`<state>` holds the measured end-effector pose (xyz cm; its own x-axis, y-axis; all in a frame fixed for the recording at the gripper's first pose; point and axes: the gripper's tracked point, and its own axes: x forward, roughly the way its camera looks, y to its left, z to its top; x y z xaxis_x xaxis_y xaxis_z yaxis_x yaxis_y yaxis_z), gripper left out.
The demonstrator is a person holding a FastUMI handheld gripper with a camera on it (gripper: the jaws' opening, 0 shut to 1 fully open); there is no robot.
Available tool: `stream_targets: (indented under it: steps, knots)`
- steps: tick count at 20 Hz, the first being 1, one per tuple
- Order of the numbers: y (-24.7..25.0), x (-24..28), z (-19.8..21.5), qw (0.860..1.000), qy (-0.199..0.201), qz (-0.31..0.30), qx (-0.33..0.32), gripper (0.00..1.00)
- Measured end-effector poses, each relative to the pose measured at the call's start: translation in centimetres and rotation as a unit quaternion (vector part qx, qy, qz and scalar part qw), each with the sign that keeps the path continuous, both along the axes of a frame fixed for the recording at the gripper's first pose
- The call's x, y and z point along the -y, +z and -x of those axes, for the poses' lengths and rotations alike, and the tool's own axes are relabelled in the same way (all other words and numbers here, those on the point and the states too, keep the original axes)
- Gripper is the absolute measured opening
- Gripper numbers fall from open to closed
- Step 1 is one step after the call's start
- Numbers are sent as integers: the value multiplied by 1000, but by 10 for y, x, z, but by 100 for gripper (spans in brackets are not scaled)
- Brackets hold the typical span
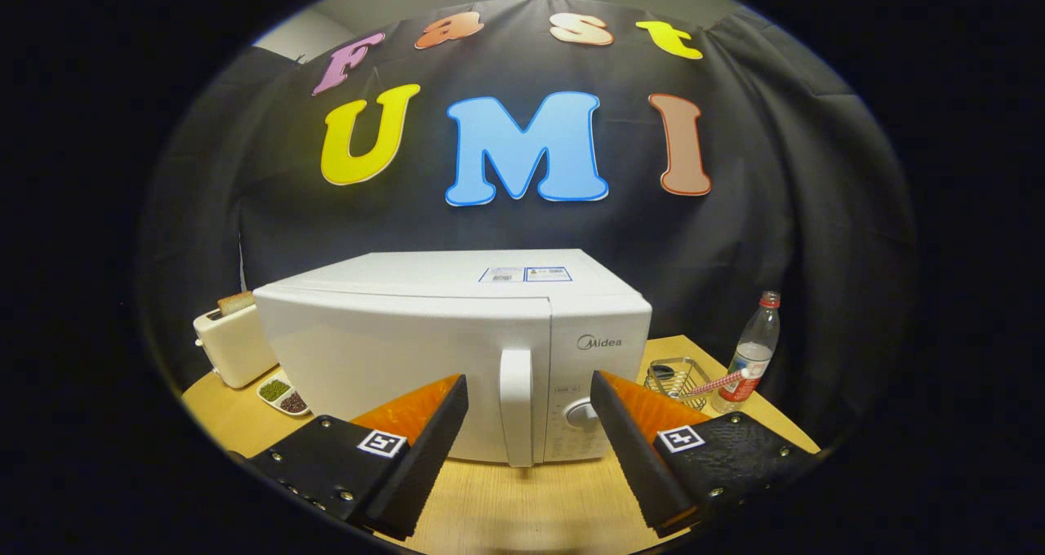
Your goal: Open the microwave, put the food inside, and close the microwave door.
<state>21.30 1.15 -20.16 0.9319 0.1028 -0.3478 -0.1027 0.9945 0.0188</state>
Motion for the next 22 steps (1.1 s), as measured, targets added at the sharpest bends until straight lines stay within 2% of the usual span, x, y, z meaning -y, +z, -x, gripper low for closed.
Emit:
stream_targets:
  steps: [5,6,7,8,9,15,16,18,19,20,21,22]
  knots:
    - [-26,-1,-10,999,-2,8,-31,92]
    - [-31,-1,-10,999,-3,8,-35,81]
    - [-35,-1,-12,999,-2,5,-39,74]
    - [-37,-1,-13,999,-1,1,-43,62]
    - [-39,-2,-14,999,0,-3,-44,55]
    - [-50,-10,-20,997,2,-36,-62,53]
    - [-50,-15,-19,998,3,-33,-57,31]
    - [-50,-11,-21,999,4,-13,-53,31]
    - [-50,-12,-23,999,4,-5,-51,30]
    - [-49,-10,-23,999,5,0,-53,24]
    - [-50,-9,-24,999,2,7,-53,25]
    - [-51,-10,-24,998,2,13,-54,14]
